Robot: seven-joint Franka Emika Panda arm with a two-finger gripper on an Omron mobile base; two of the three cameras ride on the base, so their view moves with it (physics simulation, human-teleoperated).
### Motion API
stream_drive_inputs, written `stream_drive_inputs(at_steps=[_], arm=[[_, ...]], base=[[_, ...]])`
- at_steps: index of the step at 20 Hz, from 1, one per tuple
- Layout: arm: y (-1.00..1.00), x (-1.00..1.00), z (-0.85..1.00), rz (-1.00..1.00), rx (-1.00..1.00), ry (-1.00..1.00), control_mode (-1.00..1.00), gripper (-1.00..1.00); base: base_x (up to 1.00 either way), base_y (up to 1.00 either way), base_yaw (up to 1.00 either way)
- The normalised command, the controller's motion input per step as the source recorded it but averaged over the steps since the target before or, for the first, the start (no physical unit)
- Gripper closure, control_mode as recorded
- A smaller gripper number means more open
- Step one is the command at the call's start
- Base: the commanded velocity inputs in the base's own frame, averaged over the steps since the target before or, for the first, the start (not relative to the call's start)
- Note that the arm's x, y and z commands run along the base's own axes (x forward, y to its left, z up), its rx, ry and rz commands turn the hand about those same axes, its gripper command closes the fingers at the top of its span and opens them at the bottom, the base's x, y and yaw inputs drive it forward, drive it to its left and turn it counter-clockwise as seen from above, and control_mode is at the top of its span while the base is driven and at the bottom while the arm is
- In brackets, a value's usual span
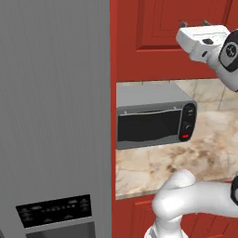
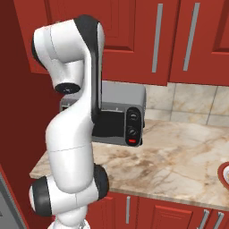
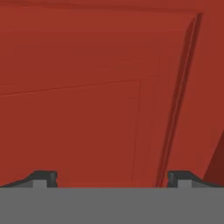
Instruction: Pick up the bagel from the plate, place it on the toaster oven rack, close the door, and set the timer.
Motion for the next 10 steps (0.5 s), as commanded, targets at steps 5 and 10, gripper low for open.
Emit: stream_drive_inputs(at_steps=[5,10], arm=[[0.17,0.07,0.18,0.29,0.46,-0.59,-1.00,-1.00],[0.43,0.39,-0.18,0.30,0.47,-0.50,-1.00,-1.00]], base=[[0.00,0.00,0.00],[0.00,0.00,0.00]])
